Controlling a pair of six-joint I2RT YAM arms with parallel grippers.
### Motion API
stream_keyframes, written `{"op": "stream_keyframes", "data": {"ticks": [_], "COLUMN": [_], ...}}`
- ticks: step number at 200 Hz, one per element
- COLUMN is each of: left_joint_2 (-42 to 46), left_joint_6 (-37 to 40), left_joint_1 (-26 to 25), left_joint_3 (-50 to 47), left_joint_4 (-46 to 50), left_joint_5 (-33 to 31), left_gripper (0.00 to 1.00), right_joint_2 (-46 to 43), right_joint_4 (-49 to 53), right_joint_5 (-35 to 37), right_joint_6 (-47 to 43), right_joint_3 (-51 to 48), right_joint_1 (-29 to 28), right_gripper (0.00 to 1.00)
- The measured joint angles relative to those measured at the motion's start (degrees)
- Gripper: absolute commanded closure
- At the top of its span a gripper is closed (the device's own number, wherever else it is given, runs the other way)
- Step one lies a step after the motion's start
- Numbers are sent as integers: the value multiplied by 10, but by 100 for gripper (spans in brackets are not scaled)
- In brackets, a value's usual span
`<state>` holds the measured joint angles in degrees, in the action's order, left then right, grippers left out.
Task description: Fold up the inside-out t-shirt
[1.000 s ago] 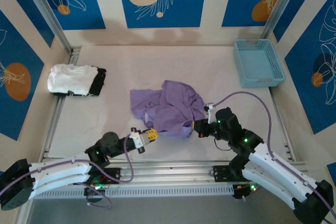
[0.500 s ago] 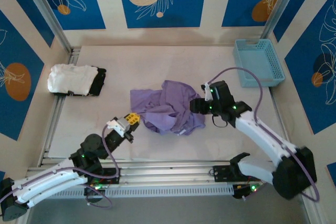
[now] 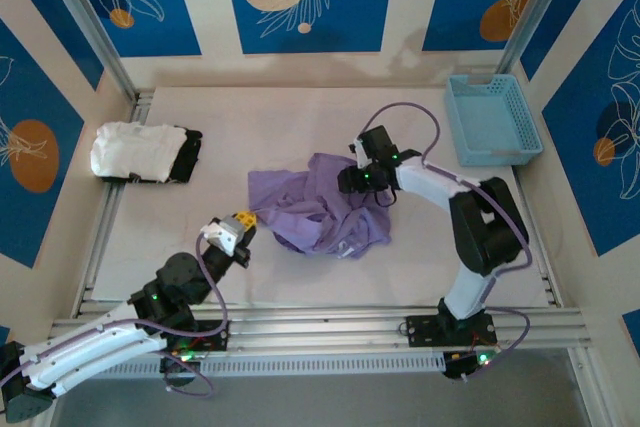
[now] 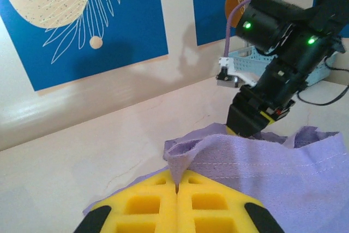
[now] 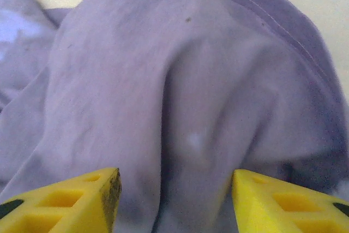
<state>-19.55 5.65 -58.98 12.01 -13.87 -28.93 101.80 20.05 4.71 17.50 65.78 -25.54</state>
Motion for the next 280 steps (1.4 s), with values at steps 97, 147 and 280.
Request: {"op": "stream_keyframes", "data": {"ticks": [97, 147, 280], "left_joint_2": [-76, -253, -487], "left_joint_6": [-39, -71, -174], "left_joint_1": [58, 237, 565], "left_joint_3": [182, 520, 739], "left_joint_4": [78, 226, 444], "left_joint_5": [-58, 21, 283], "left_gripper": [100, 100, 100], "right_joint_2": [-150, -325, -334], "right_joint_4": [-17, -26, 68], "right_joint_5": [-66, -87, -26], "right_joint_6": [12, 34, 26], "right_joint_3": [31, 115, 18], "right_joint_1": [98, 183, 34], "right_gripper": [100, 100, 90]}}
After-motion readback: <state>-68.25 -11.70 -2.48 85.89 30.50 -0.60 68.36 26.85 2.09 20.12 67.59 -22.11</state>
